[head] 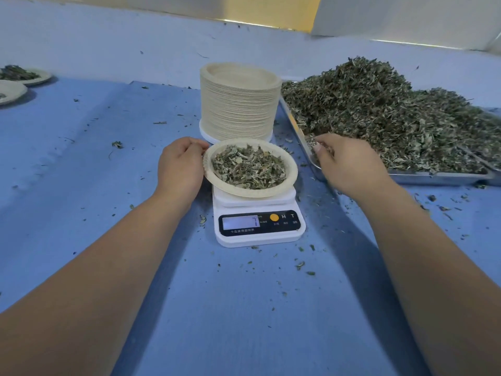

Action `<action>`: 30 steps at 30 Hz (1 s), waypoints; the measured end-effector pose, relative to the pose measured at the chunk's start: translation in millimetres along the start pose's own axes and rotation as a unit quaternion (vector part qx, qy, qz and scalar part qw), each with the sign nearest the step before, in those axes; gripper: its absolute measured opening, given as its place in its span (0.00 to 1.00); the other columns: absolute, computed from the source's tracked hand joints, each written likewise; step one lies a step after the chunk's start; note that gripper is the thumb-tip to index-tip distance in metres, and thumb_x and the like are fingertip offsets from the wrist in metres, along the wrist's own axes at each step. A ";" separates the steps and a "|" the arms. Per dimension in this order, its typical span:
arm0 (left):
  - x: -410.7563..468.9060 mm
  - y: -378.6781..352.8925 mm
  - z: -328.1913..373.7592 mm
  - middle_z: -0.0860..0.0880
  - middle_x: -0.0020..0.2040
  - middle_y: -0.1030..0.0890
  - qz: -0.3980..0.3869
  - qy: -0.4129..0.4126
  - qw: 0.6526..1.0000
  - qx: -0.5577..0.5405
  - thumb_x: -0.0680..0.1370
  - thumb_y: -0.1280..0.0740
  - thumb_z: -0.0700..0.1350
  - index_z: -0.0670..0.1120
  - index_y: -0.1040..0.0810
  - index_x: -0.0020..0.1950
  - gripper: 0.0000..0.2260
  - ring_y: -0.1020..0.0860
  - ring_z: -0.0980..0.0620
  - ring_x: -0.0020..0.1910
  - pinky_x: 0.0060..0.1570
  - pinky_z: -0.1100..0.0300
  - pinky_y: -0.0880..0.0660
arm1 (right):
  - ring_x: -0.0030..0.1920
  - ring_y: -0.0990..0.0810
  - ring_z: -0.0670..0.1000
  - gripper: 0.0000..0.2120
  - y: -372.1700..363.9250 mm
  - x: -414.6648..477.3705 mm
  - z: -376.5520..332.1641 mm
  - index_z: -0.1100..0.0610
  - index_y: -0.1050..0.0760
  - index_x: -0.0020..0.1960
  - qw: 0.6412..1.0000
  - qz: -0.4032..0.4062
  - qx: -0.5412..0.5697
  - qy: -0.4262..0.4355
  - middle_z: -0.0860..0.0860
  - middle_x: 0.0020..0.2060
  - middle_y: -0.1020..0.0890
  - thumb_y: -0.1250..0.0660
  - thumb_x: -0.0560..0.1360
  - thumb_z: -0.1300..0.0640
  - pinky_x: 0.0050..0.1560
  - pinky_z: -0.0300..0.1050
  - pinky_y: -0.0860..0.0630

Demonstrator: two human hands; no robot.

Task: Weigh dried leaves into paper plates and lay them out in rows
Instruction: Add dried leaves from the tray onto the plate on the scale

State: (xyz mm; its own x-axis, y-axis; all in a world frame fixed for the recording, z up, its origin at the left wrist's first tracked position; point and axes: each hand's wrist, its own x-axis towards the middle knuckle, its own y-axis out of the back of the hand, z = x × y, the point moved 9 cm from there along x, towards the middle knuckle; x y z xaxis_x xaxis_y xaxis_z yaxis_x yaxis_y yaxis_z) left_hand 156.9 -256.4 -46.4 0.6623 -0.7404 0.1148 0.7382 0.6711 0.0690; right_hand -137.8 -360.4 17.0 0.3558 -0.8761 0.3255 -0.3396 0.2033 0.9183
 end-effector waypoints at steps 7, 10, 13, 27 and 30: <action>-9.0 -1.4 8.3 0.56 0.40 0.15 -0.011 0.002 1.000 -0.002 0.70 0.40 0.47 0.56 0.15 0.37 0.13 0.17 0.52 0.45 0.51 0.50 0.21 | 0.53 0.23 0.57 0.14 14.8 -32.0 -53.6 0.53 0.22 0.62 0.992 0.053 0.078 0.089 0.50 0.45 0.18 0.40 0.83 0.48 0.55 0.56 0.25; -10.2 -8.1 8.2 0.51 0.50 0.13 -0.035 0.049 0.998 -0.035 0.68 0.37 0.50 0.52 0.14 0.48 0.15 0.16 0.48 0.53 0.59 0.45 0.20 | 0.60 0.25 0.56 0.18 -2.1 -36.2 -56.4 0.49 0.25 0.66 0.996 0.013 -0.021 0.087 0.48 0.50 0.18 0.46 0.83 0.42 0.64 0.55 0.35; -17.2 -24.4 4.7 0.48 0.62 0.17 -0.088 0.110 0.987 -0.082 0.73 0.34 0.54 0.53 0.17 0.62 0.19 0.19 0.45 0.62 0.65 0.42 0.24 | 0.64 0.26 0.55 0.22 -12.7 -35.8 -52.6 0.48 0.30 0.71 0.997 -0.017 -0.026 0.074 0.50 0.52 0.18 0.51 0.84 0.40 0.74 0.61 0.47; -21.9 43.2 22.2 0.49 0.39 0.15 0.037 0.114 0.981 -0.150 0.79 0.38 0.40 0.46 0.15 0.43 0.13 0.16 0.49 0.36 0.45 0.51 0.19 | 0.45 0.27 0.52 0.20 4.2 -58.4 -138.0 0.51 0.34 0.51 0.985 0.007 0.110 0.135 0.44 0.31 0.26 0.49 0.81 0.35 0.75 0.70 0.50; -28.4 99.0 18.8 0.44 0.54 0.15 0.078 0.128 0.975 -0.163 0.81 0.39 0.41 0.45 0.17 0.57 0.12 0.13 0.45 0.44 0.48 0.43 0.17 | 0.47 0.29 0.48 0.23 -14.9 -71.1 -187.1 0.47 0.32 0.50 0.971 -0.078 0.103 0.201 0.43 0.35 0.25 0.49 0.76 0.28 0.74 0.69 0.46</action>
State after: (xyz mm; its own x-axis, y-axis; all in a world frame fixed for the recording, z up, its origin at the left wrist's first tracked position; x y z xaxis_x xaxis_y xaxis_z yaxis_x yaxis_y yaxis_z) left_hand 208.7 -168.2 -24.2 0.7498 -0.6430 -0.1559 0.5990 0.7598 -0.2529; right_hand 4.9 -219.4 22.3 0.7132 -0.6397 0.2866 -0.4077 -0.0460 0.9119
